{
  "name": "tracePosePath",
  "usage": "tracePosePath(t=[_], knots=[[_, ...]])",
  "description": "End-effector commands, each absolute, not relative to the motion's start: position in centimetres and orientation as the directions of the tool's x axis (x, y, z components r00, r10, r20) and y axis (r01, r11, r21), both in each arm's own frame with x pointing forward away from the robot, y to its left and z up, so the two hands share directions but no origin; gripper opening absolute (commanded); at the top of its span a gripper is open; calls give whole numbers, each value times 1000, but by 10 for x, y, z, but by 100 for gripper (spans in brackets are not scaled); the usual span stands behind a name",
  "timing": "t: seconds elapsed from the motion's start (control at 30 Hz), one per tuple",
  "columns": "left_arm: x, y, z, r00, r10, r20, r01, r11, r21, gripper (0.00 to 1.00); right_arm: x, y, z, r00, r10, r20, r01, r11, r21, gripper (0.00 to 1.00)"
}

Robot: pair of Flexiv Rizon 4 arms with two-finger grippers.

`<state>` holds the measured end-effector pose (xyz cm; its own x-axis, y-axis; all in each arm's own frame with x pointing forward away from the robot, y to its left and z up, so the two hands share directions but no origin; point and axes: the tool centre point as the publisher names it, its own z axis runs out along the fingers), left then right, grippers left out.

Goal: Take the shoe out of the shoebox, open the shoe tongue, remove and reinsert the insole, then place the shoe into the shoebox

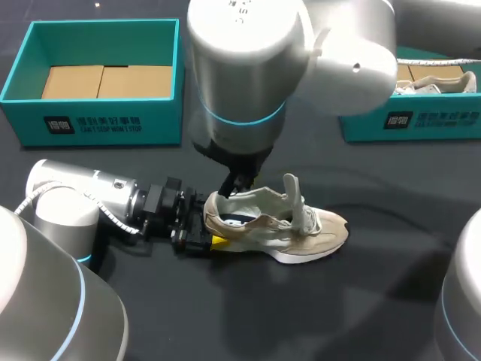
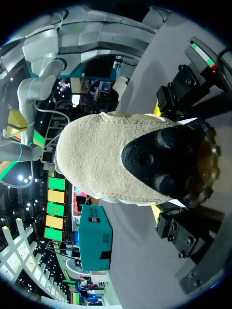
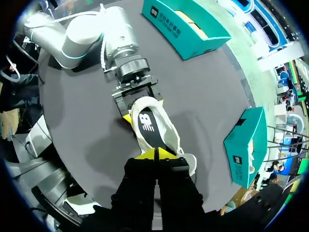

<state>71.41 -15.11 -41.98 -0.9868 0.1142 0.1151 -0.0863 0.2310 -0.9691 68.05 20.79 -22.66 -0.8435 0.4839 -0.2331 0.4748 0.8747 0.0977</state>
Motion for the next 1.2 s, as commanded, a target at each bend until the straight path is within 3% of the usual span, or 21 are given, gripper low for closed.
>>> tracePosePath(t=[0.03,0.3,0.53,0.7,1.2], knots=[[716,-150,-422,-987,114,116,-87,232,-969,0,681,221,-229,-891,360,-275,369,929,22,0],[716,-150,-422,-987,114,116,-87,232,-969,0,681,221,-229,-891,360,-275,369,929,22,0],[716,-150,-422,-987,114,116,-87,232,-969,0,687,221,-263,-904,336,-263,335,941,51,0],[716,-150,-422,-987,114,116,-87,232,-969,0,691,218,-289,-934,278,-223,283,959,10,0],[716,-150,-422,-987,114,116,-87,232,-969,0,694,219,-295,-945,259,-200,263,965,8,0]])
